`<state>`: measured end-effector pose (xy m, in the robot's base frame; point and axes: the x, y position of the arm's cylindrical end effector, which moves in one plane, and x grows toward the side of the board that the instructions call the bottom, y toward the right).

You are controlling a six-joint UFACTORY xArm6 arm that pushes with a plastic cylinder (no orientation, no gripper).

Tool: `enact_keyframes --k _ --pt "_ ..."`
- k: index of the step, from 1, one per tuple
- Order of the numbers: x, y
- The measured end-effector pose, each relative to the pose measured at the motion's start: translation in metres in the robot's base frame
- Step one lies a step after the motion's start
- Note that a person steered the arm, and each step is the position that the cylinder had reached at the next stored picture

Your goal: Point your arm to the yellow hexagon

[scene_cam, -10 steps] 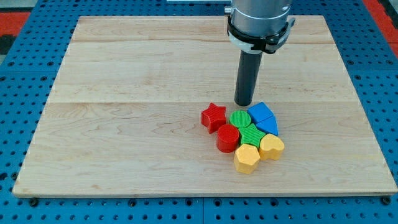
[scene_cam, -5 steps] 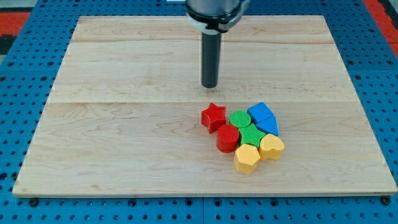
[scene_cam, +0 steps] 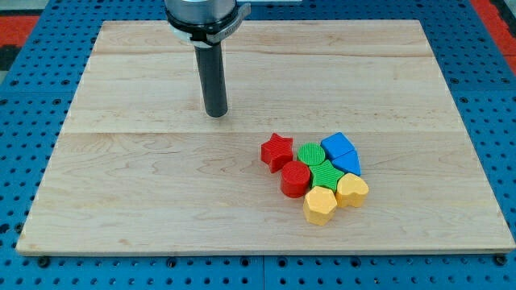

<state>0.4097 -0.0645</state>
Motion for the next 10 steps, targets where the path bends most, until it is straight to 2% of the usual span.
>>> enact_keyframes --k 1,2,5,7,10 --pt "0.033 -0.003" --pt "0.038 -0.001" --pt "0.101 -0.002" --pt "0.167 0.018" --pt "0.165 0.037"
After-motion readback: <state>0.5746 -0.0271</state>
